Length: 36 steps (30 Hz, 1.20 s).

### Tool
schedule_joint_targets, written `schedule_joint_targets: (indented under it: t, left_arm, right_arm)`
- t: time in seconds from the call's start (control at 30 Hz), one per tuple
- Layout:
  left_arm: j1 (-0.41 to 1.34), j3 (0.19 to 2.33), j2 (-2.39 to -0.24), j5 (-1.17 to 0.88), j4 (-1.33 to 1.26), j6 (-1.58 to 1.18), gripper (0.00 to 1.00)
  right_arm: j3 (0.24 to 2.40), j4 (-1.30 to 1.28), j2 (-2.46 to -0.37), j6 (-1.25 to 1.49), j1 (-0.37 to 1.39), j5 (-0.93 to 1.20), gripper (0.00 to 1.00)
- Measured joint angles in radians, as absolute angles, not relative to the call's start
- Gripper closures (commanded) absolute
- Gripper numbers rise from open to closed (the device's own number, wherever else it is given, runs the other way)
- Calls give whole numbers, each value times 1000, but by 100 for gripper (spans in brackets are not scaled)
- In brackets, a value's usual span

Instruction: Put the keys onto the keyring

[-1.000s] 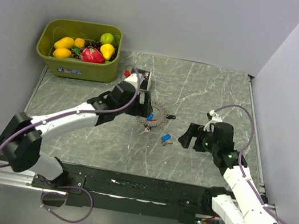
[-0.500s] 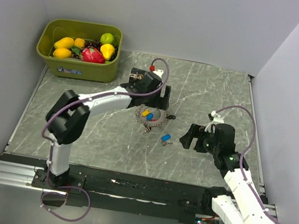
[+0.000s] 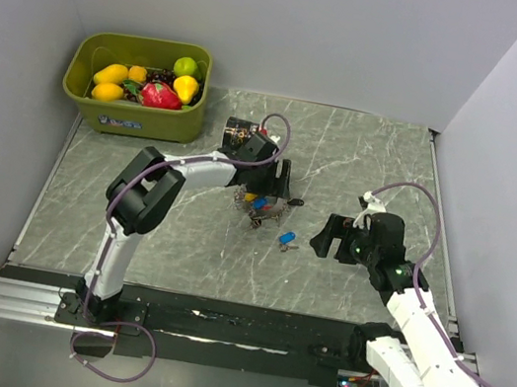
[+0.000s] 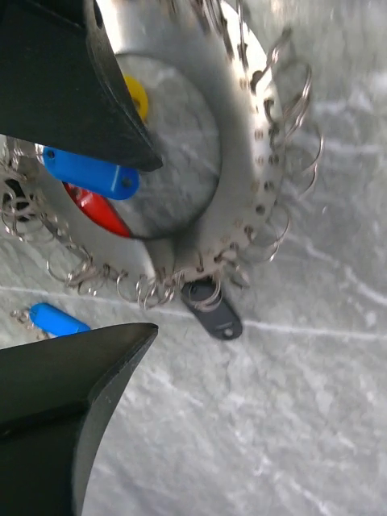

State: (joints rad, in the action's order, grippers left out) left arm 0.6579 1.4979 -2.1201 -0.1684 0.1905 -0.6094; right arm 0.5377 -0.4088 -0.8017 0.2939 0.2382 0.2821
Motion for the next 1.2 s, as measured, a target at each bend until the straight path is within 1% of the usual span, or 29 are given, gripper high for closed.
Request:
schedule_joint_targets:
  t: [0.2, 0.4, 0.5, 0.7, 0.93, 1.07, 1.2]
  left_arm:
    - [657, 1415, -2095, -206, 85, -652, 22]
    - [645, 1261, -2005, -223, 25, -722, 23]
    - [638, 1189, -1953, -224, 19, -755, 20]
    - [630, 1066, -1868, -239, -4, -820, 19]
    - [630, 849, -1711, -252, -61, -920, 18]
    - [630, 752, -1617, -260, -58, -961, 13]
    - [638, 752, -1562, -255, 31, -956, 9]
  right_arm:
    - [538, -409, -807, 294, 238, 286, 0]
    - [538, -409, -812, 294, 238, 310, 0]
    - [538, -409, -812, 294, 238, 321, 0]
    - [538, -409, -812, 295, 238, 340, 0]
    - [537, -408, -822, 298, 240, 361, 0]
    - [537, -406, -831, 298, 240, 369, 0]
    - [537, -405, -841, 299, 241, 387, 0]
